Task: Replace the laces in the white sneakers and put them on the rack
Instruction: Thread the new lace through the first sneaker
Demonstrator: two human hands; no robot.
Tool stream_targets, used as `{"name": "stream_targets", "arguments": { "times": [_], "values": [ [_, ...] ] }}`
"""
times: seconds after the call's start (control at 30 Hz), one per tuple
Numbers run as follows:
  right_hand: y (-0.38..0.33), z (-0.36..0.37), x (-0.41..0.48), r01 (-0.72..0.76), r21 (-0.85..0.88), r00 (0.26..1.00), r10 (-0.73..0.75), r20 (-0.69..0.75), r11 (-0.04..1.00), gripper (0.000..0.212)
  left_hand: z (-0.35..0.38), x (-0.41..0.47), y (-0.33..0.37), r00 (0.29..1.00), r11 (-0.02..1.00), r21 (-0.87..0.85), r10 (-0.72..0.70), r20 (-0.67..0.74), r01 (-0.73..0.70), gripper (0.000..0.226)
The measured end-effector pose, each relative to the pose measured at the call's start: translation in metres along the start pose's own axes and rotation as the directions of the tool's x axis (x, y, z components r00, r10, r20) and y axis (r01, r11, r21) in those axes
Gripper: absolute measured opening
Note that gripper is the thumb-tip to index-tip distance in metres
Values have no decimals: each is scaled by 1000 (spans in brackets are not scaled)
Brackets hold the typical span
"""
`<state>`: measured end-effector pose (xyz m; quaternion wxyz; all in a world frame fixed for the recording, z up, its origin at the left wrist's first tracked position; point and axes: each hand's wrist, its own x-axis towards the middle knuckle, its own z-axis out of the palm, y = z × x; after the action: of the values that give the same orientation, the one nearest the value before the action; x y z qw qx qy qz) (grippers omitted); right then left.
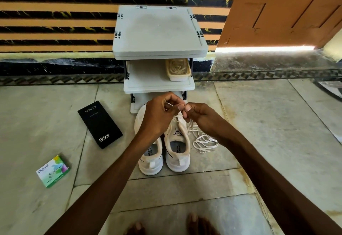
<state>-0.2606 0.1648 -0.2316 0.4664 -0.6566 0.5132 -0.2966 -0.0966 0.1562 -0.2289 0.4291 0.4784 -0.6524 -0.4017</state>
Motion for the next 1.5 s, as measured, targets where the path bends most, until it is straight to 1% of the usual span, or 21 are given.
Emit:
{"name": "stream_targets", "arguments": {
  "times": [0.13, 0.2, 0.3, 0.33, 0.43, 0.5, 0.57, 0.63, 0.7, 0.77, 0.9, 1.0, 1.1, 1.27, 1.33, 1.43, 1.5],
  "values": [
    [-1, 2, -1, 20, -56, 999, -18, 34, 998, 35, 2, 1, -6, 997, 995, 65, -77, 16, 75, 21],
    [-2, 2, -1, 6, -96, 999, -2, 41, 995, 35, 4, -1, -4, 994, 992, 65, -106, 34, 104, 17],
    [-4, 2, -3, -50, -128, 998, 56, 42, 990, 35, 6, -2, -6, 991, 990, 52, -130, 23, 129, 19],
    [-5, 2, -3, -69, -131, 997, 75, 37, 989, 35, 6, -1, -9, 991, 988, 85, -131, -1, 130, 18],
    [-8, -2, -7, -70, -179, 996, 79, 47, 981, 34, 1, 3, -22, 986, 940, 308, -117, -123, 150, 12],
    [-10, -5, -9, -18, -225, 998, 31, 55, 974, 34, -8, 6, -31, 968, 891, 410, -106, -228, 194, 9],
    [-11, -8, -13, 32, -238, 998, -19, 60, 971, 36, -23, 11, -43, 941, 825, 513, -63, -332, 236, 7],
    [-12, -9, -15, 62, -244, 997, -49, 59, 968, 37, -36, 16, -58, 929, 782, 566, -48, -366, 263, 10],
    [-11, -7, -17, 46, -231, 997, -31, 69, 972, 37, -42, 16, -70, 923, 777, 542, -127, -363, 319, 12],
    [-11, -5, -17, -1, -207, 997, 17, 72, 978, 37, -38, 14, -79, 920, 774, 529, -174, -352, 349, 10],
    [-14, -3, -18, -53, -202, 995, 69, 73, 978, 37, -28, 16, -87, 929, 818, 483, -159, -333, 313, 20],
    [-18, -6, -21, -49, -180, 995, 65, 80, 982, 37, -31, 20, -90, 921, 827, 465, -149, -361, 316, 16],
    [-24, -12, -25, -29, -137, 995, 42, 93, 990, 40, -46, 21, -102, 898, 807, 464, -173, -405, 365, 7],
    [-37, -9, -28, -28, -20, 987, 31, 160, 999, 40, -69, 8, -122, 832, 700, 496, -263, -488, 513, 13],
    [-41, -6, -28, -31, 6, 984, 30, 176, 999, 38, -72, 2, -127, 802, 684, 469, -301, -517, 559, 13],
    [-41, -5, -27, -36, 14, 982, 33, 186, 999, 37, -73, 0, -125, 791, 733, 381, -343, -507, 563, 10],
    [-34, -2, -26, -47, -28, 982, 51, 182, 999, 37, -73, 7, -117, 825, 788, 352, -320, -466, 505, 10]
  ]
}}
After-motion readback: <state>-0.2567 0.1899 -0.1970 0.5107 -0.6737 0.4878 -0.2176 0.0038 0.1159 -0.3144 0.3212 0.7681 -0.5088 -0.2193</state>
